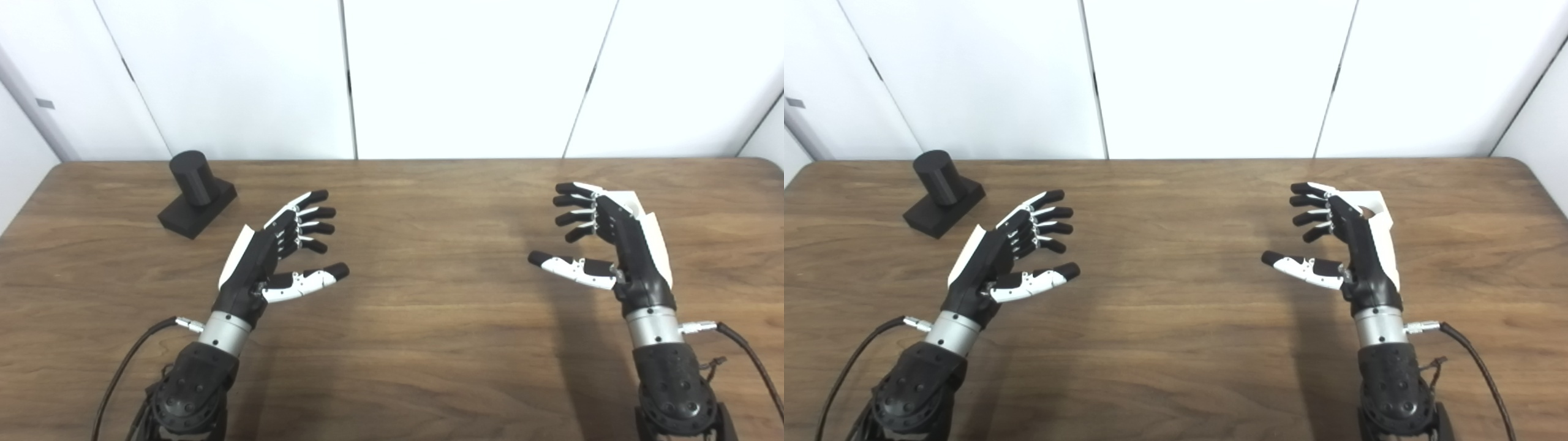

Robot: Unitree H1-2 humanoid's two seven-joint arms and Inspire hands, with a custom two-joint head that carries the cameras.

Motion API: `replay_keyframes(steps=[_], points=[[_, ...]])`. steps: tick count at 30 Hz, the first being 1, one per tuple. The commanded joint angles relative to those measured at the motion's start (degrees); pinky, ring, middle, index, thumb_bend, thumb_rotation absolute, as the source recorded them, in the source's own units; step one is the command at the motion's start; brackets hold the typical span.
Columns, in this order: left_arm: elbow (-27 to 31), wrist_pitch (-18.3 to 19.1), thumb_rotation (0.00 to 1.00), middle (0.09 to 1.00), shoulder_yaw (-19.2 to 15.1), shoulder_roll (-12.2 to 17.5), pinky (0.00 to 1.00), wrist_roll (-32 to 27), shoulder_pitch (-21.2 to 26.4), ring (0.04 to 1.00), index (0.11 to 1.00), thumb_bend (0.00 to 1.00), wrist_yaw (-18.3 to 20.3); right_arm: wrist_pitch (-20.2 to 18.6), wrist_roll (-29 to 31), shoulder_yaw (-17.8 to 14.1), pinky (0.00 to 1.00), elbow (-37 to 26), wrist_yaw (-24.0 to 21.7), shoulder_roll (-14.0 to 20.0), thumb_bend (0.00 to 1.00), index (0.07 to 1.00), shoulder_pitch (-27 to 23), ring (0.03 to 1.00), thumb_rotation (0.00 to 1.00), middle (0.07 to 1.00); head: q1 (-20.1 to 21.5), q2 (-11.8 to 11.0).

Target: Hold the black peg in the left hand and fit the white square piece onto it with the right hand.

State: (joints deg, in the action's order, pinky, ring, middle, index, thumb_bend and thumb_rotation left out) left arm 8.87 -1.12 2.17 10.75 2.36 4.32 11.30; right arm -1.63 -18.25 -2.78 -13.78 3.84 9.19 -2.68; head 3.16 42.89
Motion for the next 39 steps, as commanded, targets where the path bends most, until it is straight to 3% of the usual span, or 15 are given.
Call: replay_keyframes(steps=[1, 9, 17, 22, 33, 39], points=[[1.58, -2.54, 0.14, 0.801, -0.36, 0.37, 0.62, 0.22, 1.94, 0.744, 0.862, 0.74, -0.75, 2.50, 0.35, -0.15, 0.47, -1.09, 0.31, 0.64, 0.69, 0.724, -1.18, 0.608, 0.00, 0.694, -0.01, 0.05], [1.12, -3.25, 0.11, 0.789, -0.05, 0.42, 0.61, 0.32, 2.19, 0.733, 0.826, 0.73, -0.45, 2.53, 0.53, -0.01, 0.47, -1.01, 0.24, 0.50, 0.67, 0.732, -1.32, 0.612, 0.00, 0.699, -1.62, -0.10], [0.61, -4.77, 0.13, 0.773, 1.87, -1.61, 0.59, 2.15, 1.73, 0.712, 0.799, 0.73, -1.17, 3.00, 2.52, -1.45, 0.48, -1.25, -0.32, 1.89, 0.67, 0.731, -0.55, 0.618, 0.00, 0.700, -14.47, -2.55], [0.92, -3.65, 0.11, 0.777, 2.51, -3.23, 0.60, 3.03, 1.45, 0.716, 0.796, 0.72, -1.57, 2.63, 3.54, -1.97, 0.47, -1.66, -0.56, 2.82, 0.64, 0.730, -0.18, 0.607, 0.00, 0.702, -18.29, -4.03], [1.44, -3.04, 0.14, 0.777, 2.54, -3.72, 0.59, 5.25, 1.43, 0.722, 0.778, 0.71, -2.96, -2.21, 4.82, -1.81, 0.49, -5.29, -1.76, 1.78, 0.60, 0.750, -0.01, 0.622, 0.00, 0.721, -18.95, -4.69], [2.81, -2.01, 0.11, 0.772, 1.43, -3.34, 0.58, 7.00, 1.69, 0.709, 0.766, 0.70, -4.31, -2.23, 4.31, -1.81, 0.47, -5.11, -1.70, 2.17, 0.62, 0.738, -0.72, 0.611, 0.00, 0.708, -18.57, -5.06]])
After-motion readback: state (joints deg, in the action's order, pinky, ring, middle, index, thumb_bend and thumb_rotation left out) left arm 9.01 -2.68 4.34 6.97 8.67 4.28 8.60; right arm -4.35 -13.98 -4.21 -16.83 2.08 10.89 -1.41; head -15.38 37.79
